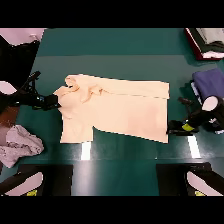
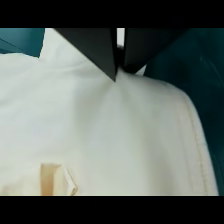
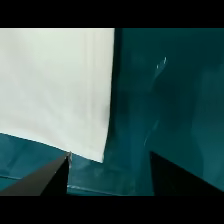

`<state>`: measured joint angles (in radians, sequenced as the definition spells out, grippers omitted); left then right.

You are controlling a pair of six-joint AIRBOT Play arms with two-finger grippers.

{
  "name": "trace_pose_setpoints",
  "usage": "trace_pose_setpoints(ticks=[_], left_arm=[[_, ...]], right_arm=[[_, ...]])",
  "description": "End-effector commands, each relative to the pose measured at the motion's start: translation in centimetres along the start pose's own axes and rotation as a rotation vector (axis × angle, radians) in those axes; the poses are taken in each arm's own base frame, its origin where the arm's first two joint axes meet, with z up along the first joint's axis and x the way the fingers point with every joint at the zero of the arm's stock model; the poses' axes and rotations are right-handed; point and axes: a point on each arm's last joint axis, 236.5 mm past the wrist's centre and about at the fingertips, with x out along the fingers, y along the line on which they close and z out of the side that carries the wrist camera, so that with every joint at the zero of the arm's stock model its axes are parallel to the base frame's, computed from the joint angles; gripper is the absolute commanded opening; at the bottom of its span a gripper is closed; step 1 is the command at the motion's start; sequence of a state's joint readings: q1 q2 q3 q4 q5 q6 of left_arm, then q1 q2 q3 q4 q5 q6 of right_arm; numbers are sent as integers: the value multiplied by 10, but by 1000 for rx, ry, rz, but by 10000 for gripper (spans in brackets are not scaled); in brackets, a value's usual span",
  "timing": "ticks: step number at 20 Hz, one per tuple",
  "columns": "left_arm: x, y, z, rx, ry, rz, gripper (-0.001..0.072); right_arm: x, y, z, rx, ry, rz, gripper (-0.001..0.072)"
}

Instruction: Fold the shirts.

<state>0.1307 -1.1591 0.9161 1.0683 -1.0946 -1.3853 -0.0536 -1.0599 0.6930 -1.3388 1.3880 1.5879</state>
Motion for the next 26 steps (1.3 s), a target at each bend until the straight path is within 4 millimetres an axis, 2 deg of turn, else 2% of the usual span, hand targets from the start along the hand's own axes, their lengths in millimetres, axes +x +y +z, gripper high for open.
trace_pose_setpoints(ticks=[1,2,4,5,6,8,9,11,13,14,15,16,18,19,20,21,22,24,26], left_arm=[[-2,-2,-3,9,10,-4,27],[-2,-2,-3,9,10,-4,27],[-2,-2,-4,9,14,-5,28],[-2,-2,-4,9,17,-5,27],[-2,-2,-5,9,21,-6,27],[-2,-2,-6,9,23,-7,27],[-3,-3,-5,10,21,-6,27],[-15,-9,7,29,-20,-9,26],[-55,-31,39,92,-143,-18,26],[-82,-45,56,130,-216,-25,26],[-116,-64,73,175,-306,-33,27],[-152,-83,87,216,-396,-43,27],[-233,-127,106,309,-590,-76,27],[-276,-152,109,358,-691,-100,27],[-315,-173,107,403,-780,-121,27],[-356,-197,100,452,-875,-149,27],[-391,-217,91,497,-950,-174,27],[-457,-254,61,589,-1100,-221,27],[-510,-286,23,675,-1227,-279,27]], right_arm=[[28,16,-8,-1,56,46,547],[32,18,-8,-11,65,41,508],[39,22,-9,-29,86,32,495],[41,24,-9,-39,89,28,420],[41,27,-8,-53,80,25,383],[37,32,0,-79,21,26,92],[32,35,5,-89,-20,30,17],[10,42,22,-104,-142,48,16],[-42,51,52,-111,-337,80,16],[-82,57,69,-118,-471,97,16],[-125,63,84,-124,-611,113,16],[-177,68,95,-131,-771,130,15],[-282,80,95,-155,-1074,157,15],[-334,85,85,-168,-1215,169,15],[-376,88,71,-180,-1325,175,15],[-416,91,51,-193,-1429,178,15],[-448,94,30,-210,-1514,174,15],[-500,97,-17,-244,-1669,150,15],[-536,95,-65,-250,-1798,122,15]])
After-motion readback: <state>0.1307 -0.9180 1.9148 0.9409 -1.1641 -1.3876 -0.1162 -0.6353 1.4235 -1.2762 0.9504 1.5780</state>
